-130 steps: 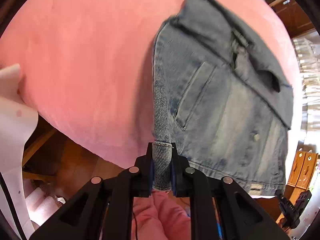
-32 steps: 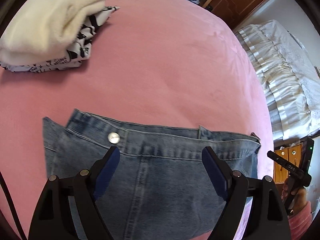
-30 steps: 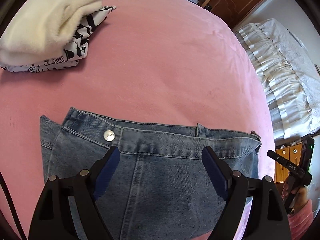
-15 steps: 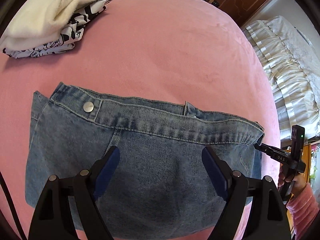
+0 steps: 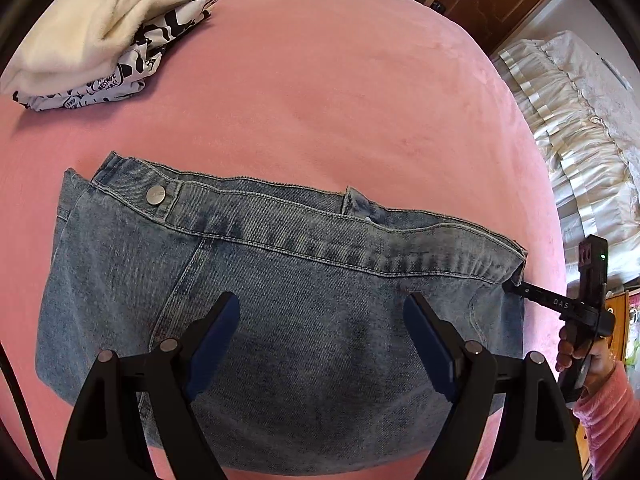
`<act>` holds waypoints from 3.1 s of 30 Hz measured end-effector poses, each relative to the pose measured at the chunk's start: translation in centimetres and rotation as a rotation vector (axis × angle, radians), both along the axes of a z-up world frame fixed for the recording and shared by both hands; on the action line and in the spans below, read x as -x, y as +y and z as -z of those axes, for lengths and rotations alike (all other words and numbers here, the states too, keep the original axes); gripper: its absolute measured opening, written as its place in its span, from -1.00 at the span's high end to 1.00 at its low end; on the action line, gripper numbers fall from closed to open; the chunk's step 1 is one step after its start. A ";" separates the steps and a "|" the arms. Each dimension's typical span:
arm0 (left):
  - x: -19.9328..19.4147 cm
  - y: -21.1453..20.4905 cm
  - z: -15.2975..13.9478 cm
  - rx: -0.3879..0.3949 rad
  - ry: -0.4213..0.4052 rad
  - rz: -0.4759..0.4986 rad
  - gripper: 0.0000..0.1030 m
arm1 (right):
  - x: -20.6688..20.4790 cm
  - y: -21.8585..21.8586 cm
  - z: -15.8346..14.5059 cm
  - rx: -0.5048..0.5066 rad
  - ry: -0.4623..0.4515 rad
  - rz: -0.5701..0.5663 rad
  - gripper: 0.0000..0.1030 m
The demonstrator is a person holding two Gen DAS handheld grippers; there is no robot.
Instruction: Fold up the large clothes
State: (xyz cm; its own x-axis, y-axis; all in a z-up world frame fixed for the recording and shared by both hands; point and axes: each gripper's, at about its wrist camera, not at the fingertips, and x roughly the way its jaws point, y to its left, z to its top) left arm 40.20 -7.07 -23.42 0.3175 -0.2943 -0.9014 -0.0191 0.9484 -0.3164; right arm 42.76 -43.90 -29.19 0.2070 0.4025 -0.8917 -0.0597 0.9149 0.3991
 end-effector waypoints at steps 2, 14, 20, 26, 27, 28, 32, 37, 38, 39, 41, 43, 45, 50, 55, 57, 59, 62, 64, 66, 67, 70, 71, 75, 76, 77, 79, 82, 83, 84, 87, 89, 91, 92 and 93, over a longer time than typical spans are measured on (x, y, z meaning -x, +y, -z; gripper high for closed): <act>0.0 -0.2 -0.2 0.001 0.001 -0.002 -0.61 | 0.7 -0.4 -1.1 0.010 -0.015 0.033 0.94; -0.1 -0.2 0.6 -0.031 0.026 -0.002 -0.61 | 3.8 -2.3 -2.7 0.091 0.018 0.148 0.95; 0.5 1.9 1.0 -0.126 -0.010 -0.028 -0.61 | 4.2 -1.3 -0.9 0.169 0.029 0.199 0.92; -1.7 7.4 1.4 -0.162 -0.049 0.048 -0.61 | 4.6 -1.2 -1.5 0.187 0.019 0.191 0.92; -2.1 8.2 1.5 -0.170 -0.053 0.066 -0.61 | 4.6 -1.4 -1.4 0.177 0.022 0.202 0.92; -2.7 9.4 1.6 -0.179 -0.053 0.089 -0.61 | 4.7 -1.5 -1.4 0.173 0.023 0.207 0.92; -4.8 13.2 2.9 -0.118 0.013 0.123 -0.60 | 4.9 -1.5 -1.7 0.176 0.015 0.217 0.92; -6.6 16.8 5.5 -0.060 0.106 0.136 -0.29 | 5.4 -2.6 -1.8 0.145 0.023 0.258 0.92; -6.7 17.2 6.0 -0.048 0.122 0.139 -0.21 | 5.4 -2.5 -1.9 0.148 0.026 0.263 0.92; -6.9 17.6 6.3 -0.051 0.127 0.138 -0.17 | 5.4 -2.4 -1.9 0.153 0.028 0.266 0.92; -7.1 18.2 6.5 -0.055 0.119 0.144 -0.11 | 5.3 -2.3 -2.0 0.171 0.030 0.261 0.92; -7.2 18.7 6.4 -0.073 0.114 0.135 -0.11 | 5.2 -2.1 -2.1 0.185 0.030 0.257 0.92; -7.3 19.2 6.0 -0.097 0.096 0.136 -0.12 | 5.2 -2.1 -2.1 0.187 0.035 0.260 0.92; -8.4 20.3 7.0 -0.060 0.155 0.158 -0.12 | 4.9 -2.0 -1.9 0.197 0.046 0.272 0.92; -9.3 21.2 8.2 0.017 0.189 0.160 0.32 | 4.7 -1.8 -1.8 0.191 0.049 0.273 0.92; -9.3 21.6 8.5 0.011 0.204 0.133 0.60 | 4.6 -1.8 -1.9 0.190 0.051 0.264 0.92; -9.1 22.3 8.3 0.032 0.213 0.095 0.81 | 4.5 -1.7 -2.1 0.191 0.054 0.256 0.92; -8.2 23.4 7.4 0.063 0.213 0.021 0.86 | 4.5 -1.6 -2.4 0.190 0.060 0.261 0.93; -7.6 23.5 6.2 0.051 0.197 -0.002 0.87 | 4.6 -1.6 -2.7 0.187 0.063 0.265 0.93; -7.1 23.2 4.8 0.024 0.195 -0.007 0.87 | 4.7 -1.4 -3.3 0.180 0.059 0.262 0.93; -7.0 23.3 4.5 0.021 0.214 -0.012 0.87 | 4.8 -1.4 -3.6 0.172 0.063 0.264 0.93; -6.9 23.7 3.8 0.033 0.264 -0.065 0.87 | 5.0 -2.2 -4.1 0.109 0.123 0.312 0.94; -6.7 24.0 3.7 0.027 0.273 -0.068 0.87 | 5.0 -2.3 -4.2 0.095 0.139 0.325 0.94; -7.1 24.0 4.9 0.011 0.349 -0.115 0.87 | 4.7 -2.1 -4.5 0.072 0.148 0.315 0.94; -7.3 24.2 5.6 0.017 0.360 -0.125 0.86 | 4.5 -2.0 -4.2 0.073 0.155 0.312 0.94; -7.7 24.0 6.2 0.011 0.356 -0.127 0.86 | 4.3 -1.8 -3.9 0.077 0.161 0.310 0.94; -8.5 23.3 7.2 -0.024 0.359 -0.109 0.86 | 3.8 -1.7 -3.0 0.095 0.171 0.309 0.94; -9.5 22.3 8.3 -0.081 0.354 -0.074 0.84 | 3.3 -1.7 -1.7 0.119 0.180 0.314 0.94; -9.8 22.0 8.5 -0.097 0.352 -0.063 0.83 | 3.2 -1.6 -1.2 0.133 0.183 0.310 0.94; -9.9 21.8 8.5 -0.110 0.347 -0.054 0.82 | 3.0 -1.3 -0.8 0.153 0.180 0.299 0.93; -9.8 21.0 7.4 -0.185 0.297 -0.024 0.60 | 2.7 0.7 -0.8 0.278 0.135 0.221 0.91; -9.4 20.6 6.0 -0.235 0.246 -0.037 0.22 | 2.8 2.0 -1.4 0.343 0.096 0.183 0.87; -9.1 20.6 4.4 -0.242 0.194 -0.061 -0.20 | 3.2 2.4 -2.2 0.352 0.076 0.192 0.85; -8.9 20.5 3.3 -0.229 0.163 -0.083 -0.42 | 3.4 2.5 -2.7 0.350 0.066 0.201 0.82; -8.6 20.4 2.5 -0.213 0.134 -0.098 -0.47 | 3.5 2.6 -3.2 0.350 0.053 0.209 0.61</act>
